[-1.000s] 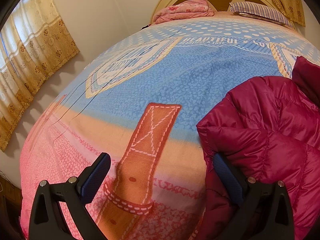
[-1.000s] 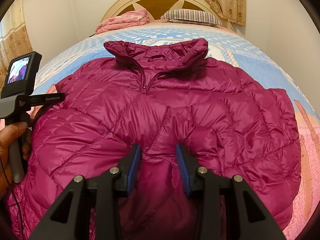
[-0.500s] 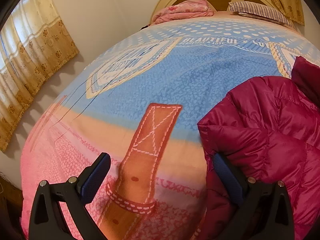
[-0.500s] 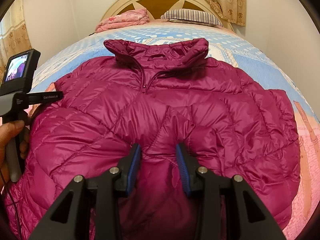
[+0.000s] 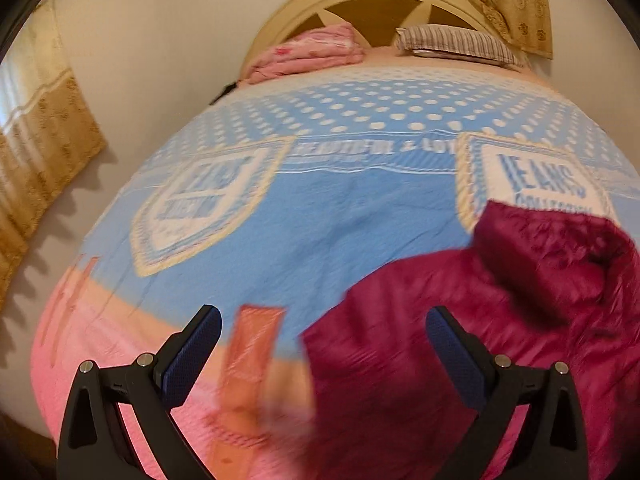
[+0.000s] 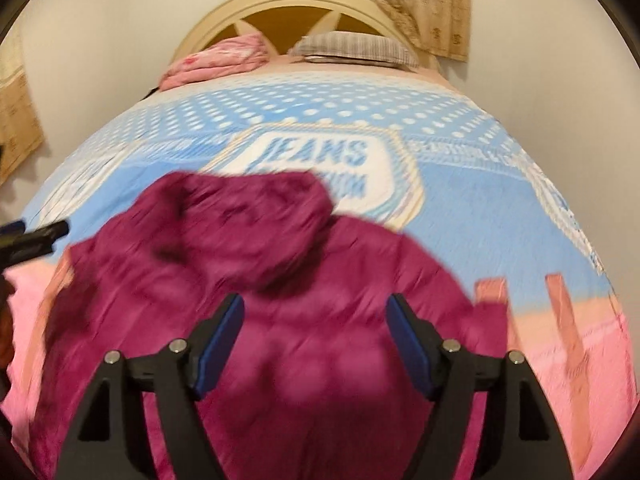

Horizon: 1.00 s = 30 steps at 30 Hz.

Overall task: Fold large clothes
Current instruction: 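Grasp the jacket hem with both tools and lift it toward the collar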

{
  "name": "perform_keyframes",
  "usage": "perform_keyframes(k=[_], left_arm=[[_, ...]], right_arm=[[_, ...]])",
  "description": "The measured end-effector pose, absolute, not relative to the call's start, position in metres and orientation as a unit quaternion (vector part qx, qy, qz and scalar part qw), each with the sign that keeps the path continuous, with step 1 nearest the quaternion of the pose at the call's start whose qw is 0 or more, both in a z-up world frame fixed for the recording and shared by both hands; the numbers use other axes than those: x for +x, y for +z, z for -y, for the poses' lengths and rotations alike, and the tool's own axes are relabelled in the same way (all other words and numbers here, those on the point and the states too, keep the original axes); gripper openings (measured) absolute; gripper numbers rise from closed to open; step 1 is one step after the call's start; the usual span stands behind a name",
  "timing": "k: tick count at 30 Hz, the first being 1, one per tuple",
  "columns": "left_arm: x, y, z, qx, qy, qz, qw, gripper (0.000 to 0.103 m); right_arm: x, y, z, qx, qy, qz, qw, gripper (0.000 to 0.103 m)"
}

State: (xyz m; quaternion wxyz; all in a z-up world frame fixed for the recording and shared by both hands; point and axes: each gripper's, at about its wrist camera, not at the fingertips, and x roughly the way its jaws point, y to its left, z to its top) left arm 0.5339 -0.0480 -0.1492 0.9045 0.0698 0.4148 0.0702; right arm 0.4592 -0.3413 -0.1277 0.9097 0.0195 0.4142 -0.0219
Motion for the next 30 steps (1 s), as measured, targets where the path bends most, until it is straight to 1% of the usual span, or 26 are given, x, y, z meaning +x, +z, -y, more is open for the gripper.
perform_keyframes(k=[3, 10, 14, 15, 16, 17, 18, 19, 20, 23, 26, 28, 30], left_arm=[[0.56, -0.151, 0.069, 0.074, 0.062, -0.417, 0.904, 0.102], [0.608, -0.145, 0.107, 0.063, 0.032, -0.419, 0.905, 0.102], [0.625, -0.164, 0.126, 0.078, 0.01, -0.446, 0.892, 0.102], [0.626, -0.171, 0.13, 0.088, 0.007, -0.452, 0.888, 0.096], [0.626, -0.178, 0.134, 0.098, 0.0, -0.458, 0.883, 0.062], [0.625, -0.184, 0.135, 0.102, -0.009, -0.467, 0.878, 0.037], [0.623, -0.188, 0.135, 0.099, -0.022, -0.477, 0.873, 0.001], [0.619, -0.19, 0.133, 0.089, -0.038, -0.483, 0.87, 0.0], [0.615, -0.187, 0.133, 0.095, -0.037, -0.473, 0.875, 0.0], [0.588, -0.171, 0.132, 0.133, -0.037, -0.416, 0.899, 0.0], [0.559, -0.162, 0.124, 0.14, -0.049, -0.381, 0.912, 0.0], [0.549, -0.17, 0.122, 0.146, -0.054, -0.379, 0.912, 0.0], [0.543, -0.188, 0.12, 0.15, -0.051, -0.392, 0.906, 0.0]], right_arm=[[0.497, -0.131, 0.348, 0.007, -0.024, -0.425, 0.905, 0.076], [0.543, -0.131, 0.351, -0.005, -0.005, -0.429, 0.903, 0.076], [0.569, -0.142, 0.346, -0.017, 0.015, -0.454, 0.891, 0.075], [0.575, -0.147, 0.345, -0.021, 0.018, -0.464, 0.886, 0.071], [0.578, -0.152, 0.344, -0.028, 0.018, -0.472, 0.881, 0.054], [0.58, -0.156, 0.343, -0.037, 0.017, -0.479, 0.877, 0.024], [0.58, -0.158, 0.343, -0.046, 0.017, -0.484, 0.874, 0.014], [0.577, -0.158, 0.343, -0.053, 0.014, -0.481, 0.875, 0.013], [0.571, -0.156, 0.344, -0.058, 0.014, -0.473, 0.879, 0.011], [0.549, -0.147, 0.345, -0.091, 0.007, -0.448, 0.889, 0.009], [0.524, -0.139, 0.354, -0.088, 0.009, -0.429, 0.899, 0.008], [0.51, -0.144, 0.357, -0.09, 0.006, -0.425, 0.901, 0.008], [0.503, -0.16, 0.357, -0.095, 0.003, -0.435, 0.896, 0.007]])
